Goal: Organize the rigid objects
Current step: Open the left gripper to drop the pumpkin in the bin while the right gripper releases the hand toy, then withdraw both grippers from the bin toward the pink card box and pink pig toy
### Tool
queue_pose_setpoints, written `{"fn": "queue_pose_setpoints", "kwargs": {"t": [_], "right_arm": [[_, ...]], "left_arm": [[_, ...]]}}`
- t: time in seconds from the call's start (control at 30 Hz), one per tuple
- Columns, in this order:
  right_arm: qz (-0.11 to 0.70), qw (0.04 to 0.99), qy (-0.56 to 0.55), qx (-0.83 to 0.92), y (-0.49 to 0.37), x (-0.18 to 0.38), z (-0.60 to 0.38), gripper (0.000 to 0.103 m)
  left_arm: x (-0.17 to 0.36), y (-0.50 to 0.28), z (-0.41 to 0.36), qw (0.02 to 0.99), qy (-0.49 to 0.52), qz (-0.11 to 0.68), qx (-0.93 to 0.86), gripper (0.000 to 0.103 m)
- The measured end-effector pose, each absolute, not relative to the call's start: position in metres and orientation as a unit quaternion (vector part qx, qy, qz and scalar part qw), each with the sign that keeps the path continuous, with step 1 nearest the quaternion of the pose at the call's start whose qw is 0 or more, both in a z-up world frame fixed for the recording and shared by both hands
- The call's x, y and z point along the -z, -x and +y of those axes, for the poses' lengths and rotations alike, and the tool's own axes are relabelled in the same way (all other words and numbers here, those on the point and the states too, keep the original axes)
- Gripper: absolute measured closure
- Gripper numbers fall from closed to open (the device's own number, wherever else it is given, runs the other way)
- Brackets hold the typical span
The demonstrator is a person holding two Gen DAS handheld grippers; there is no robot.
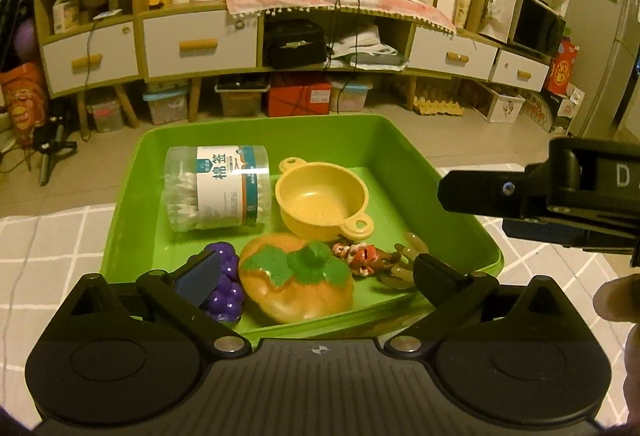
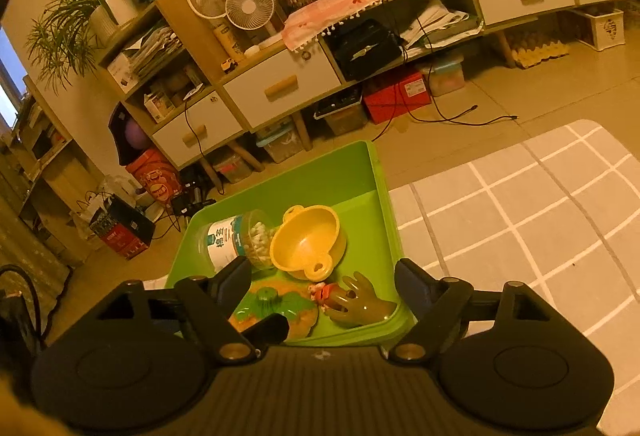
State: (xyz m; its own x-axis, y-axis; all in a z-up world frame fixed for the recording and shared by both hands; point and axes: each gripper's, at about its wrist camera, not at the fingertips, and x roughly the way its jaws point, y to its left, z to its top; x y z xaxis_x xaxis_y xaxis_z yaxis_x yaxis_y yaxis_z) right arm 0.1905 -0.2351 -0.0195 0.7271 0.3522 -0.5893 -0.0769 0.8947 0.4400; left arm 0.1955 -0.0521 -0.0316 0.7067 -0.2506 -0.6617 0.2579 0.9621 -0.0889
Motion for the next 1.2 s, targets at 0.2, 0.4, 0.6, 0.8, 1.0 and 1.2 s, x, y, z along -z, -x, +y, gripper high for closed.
{"fn": "queue_pose_setpoints", "kwargs": {"t": [0.2,0.4,0.6,0.8,1.0,1.2], "right_arm": [[0.351,0.911,-0.187,-0.113,-0.179,0.006,-0.235,0.046],[0.348,0.912,-0.184,-0.110,-0.161,-0.007,-0.232,0.046],[0.350,0.918,-0.148,-0.113,-0.140,-0.016,-0.223,0.046],[0.356,0.917,-0.136,-0.116,-0.119,-0.020,-0.220,0.045],[0.358,0.917,-0.131,-0.114,-0.105,-0.021,-0.215,0.044],[0.360,0.919,-0.116,-0.113,-0.093,-0.020,-0.210,0.041]], "left_arm": [[0.018,-0.182,-0.046,0.925,0.003,0.352,0.142,0.002],[0.004,-0.167,-0.037,0.927,0.021,0.348,0.137,0.002],[-0.002,-0.150,-0.030,0.929,0.025,0.342,0.141,0.002],[-0.001,-0.130,-0.021,0.929,0.015,0.343,0.139,0.002],[0.001,-0.116,-0.013,0.929,0.011,0.344,0.133,0.002],[0.002,-0.104,-0.004,0.931,0.014,0.342,0.129,0.002]]}}
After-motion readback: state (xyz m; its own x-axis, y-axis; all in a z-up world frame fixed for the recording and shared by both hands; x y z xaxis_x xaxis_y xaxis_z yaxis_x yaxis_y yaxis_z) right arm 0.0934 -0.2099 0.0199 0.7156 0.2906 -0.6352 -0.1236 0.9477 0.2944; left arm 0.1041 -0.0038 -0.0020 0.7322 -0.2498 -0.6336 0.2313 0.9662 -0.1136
